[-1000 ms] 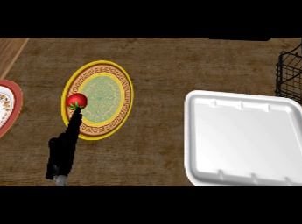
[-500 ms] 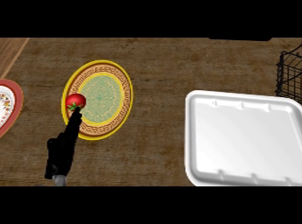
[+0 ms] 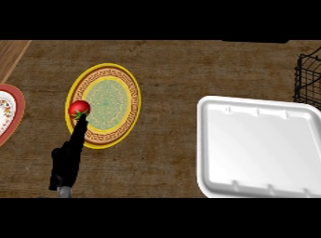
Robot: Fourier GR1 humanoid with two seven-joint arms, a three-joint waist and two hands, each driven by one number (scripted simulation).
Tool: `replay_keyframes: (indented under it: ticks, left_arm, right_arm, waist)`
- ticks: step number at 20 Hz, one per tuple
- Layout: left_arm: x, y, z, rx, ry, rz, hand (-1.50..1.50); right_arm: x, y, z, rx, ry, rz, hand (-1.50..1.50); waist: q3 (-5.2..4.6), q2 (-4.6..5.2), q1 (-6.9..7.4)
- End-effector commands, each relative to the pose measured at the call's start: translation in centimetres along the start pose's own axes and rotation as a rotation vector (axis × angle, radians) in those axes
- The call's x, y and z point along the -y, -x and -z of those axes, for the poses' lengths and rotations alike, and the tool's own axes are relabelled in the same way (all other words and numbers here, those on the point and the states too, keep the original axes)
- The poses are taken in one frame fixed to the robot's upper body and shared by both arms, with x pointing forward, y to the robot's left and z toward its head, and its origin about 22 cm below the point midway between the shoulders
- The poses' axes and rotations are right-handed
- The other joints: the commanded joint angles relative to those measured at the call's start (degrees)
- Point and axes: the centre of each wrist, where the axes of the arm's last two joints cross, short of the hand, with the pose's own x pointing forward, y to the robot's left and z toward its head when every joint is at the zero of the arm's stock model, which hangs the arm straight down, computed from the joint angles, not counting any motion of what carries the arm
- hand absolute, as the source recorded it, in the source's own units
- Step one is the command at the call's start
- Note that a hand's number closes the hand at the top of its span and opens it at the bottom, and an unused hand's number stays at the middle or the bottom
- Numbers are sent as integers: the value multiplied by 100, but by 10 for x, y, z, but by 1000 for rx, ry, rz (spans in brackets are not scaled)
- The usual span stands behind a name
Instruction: Pick the pear from the tray and place it in the tiered basket
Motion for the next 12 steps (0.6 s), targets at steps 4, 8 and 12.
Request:
replay_keyframes:
  ticks: [4,8,12]
  left_arm:
    - [1,0,-1,-62,4,-6,0]
    - [-8,7,0,-54,-5,-2,0]
    - [1,11,-10,-44,4,18,0]
  right_arm:
    - [-44,5,9,-68,-94,300,-150]
    - [-35,6,8,-70,-97,459,-150]
    - [-42,-3,14,-40,-41,622,-150]
  waist:
    - [-17,46,-3]
    - [-18,56,-23]
    - [-15,55,19]
